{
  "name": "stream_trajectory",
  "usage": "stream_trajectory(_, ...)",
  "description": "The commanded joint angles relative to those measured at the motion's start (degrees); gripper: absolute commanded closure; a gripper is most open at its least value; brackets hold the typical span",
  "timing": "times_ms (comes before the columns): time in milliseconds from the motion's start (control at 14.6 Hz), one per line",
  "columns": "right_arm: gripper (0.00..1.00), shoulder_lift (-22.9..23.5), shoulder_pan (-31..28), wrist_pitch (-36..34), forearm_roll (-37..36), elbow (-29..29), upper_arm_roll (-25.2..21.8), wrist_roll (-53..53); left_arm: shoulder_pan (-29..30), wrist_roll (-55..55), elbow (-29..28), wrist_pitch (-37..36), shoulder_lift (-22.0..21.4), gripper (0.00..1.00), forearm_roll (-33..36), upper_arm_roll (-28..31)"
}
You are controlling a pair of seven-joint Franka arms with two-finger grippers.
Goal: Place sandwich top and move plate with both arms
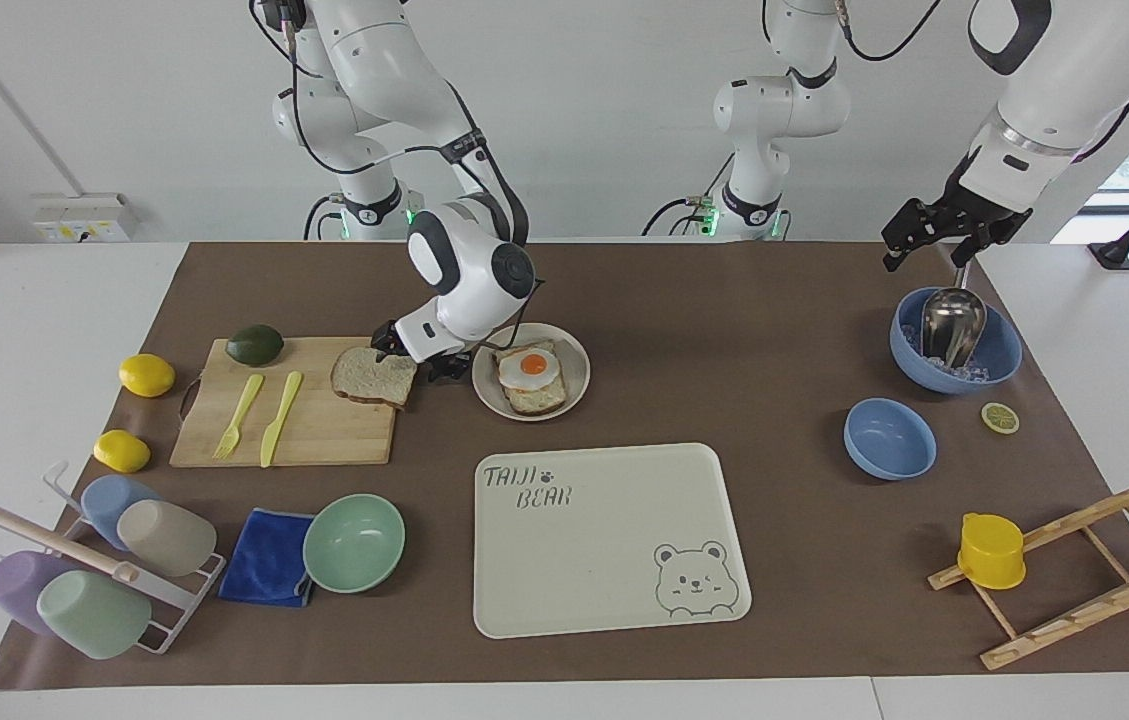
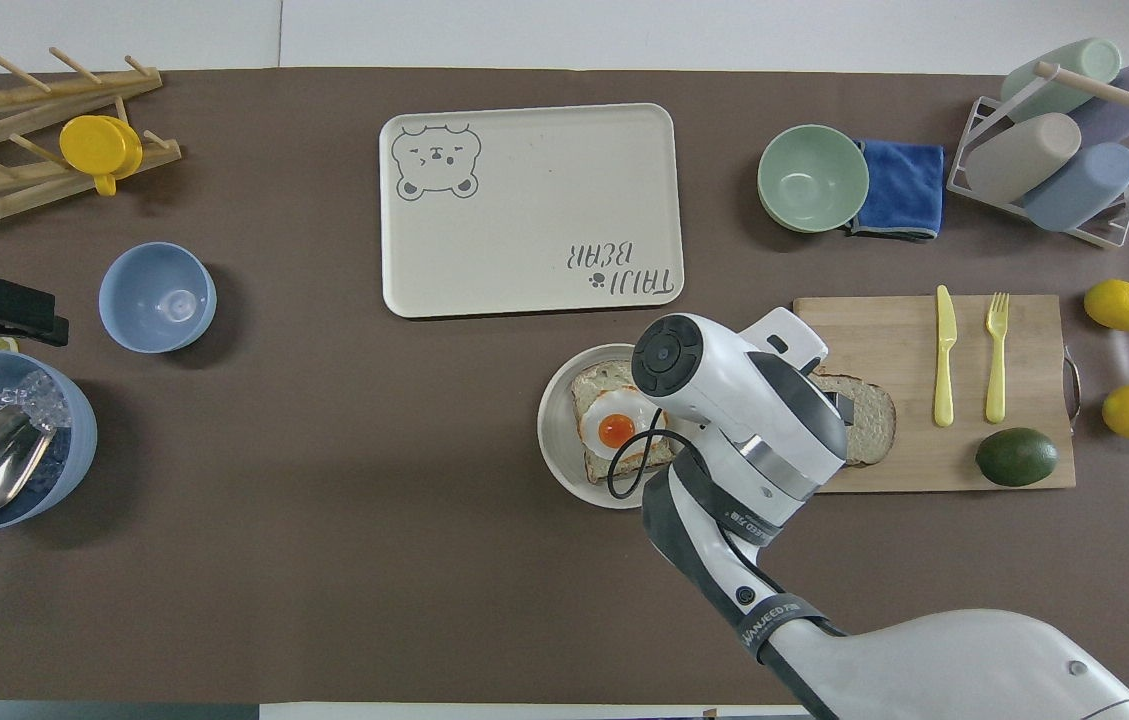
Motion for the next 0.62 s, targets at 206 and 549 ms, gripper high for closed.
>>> stream_trajectory(206, 0.16, -0.7, -0.6, 2.6, -1.4, -2.4, 0.2, 1.4, 0.1, 0.5, -1.0, -0.2, -0.9, 0.0, 0.9, -0.1)
stream_trajectory(549, 0.28, -0.9, -0.6, 3.3, -1.4, -3.3, 0.2, 1.8, 0.2, 0.5, -1.0, -0.3, -0.9, 0.0, 0.9, -0.1)
